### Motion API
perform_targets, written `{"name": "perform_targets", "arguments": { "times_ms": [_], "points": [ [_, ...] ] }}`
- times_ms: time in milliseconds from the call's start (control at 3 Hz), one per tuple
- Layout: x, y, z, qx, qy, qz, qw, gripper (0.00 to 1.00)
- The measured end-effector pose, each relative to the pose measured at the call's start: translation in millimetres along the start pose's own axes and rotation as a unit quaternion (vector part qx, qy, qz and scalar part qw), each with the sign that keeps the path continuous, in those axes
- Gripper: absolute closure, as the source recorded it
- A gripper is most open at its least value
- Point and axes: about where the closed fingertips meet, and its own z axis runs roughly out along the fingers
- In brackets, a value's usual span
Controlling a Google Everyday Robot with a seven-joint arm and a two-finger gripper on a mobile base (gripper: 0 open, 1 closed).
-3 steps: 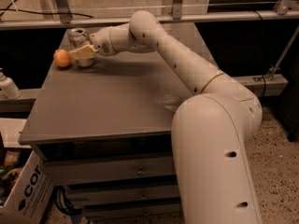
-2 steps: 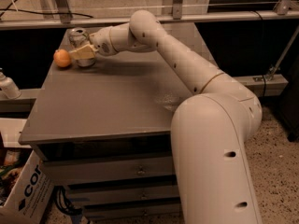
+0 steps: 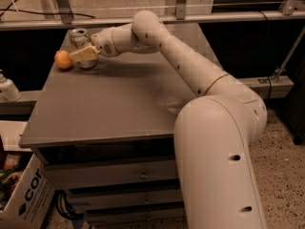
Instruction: Move 7up can near orange
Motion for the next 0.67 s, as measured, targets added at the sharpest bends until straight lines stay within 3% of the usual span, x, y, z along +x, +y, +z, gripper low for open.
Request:
{"name": "perform_targets", "arguments": {
  "times_ms": [333,667],
  "points": [
    [0.0,0.0,0.0,0.0,0.0,0.0,1.0,0.0],
    [5.9,3.0,-0.8,-0.001,0.006,0.011,0.9999,0.0]
  ]
}}
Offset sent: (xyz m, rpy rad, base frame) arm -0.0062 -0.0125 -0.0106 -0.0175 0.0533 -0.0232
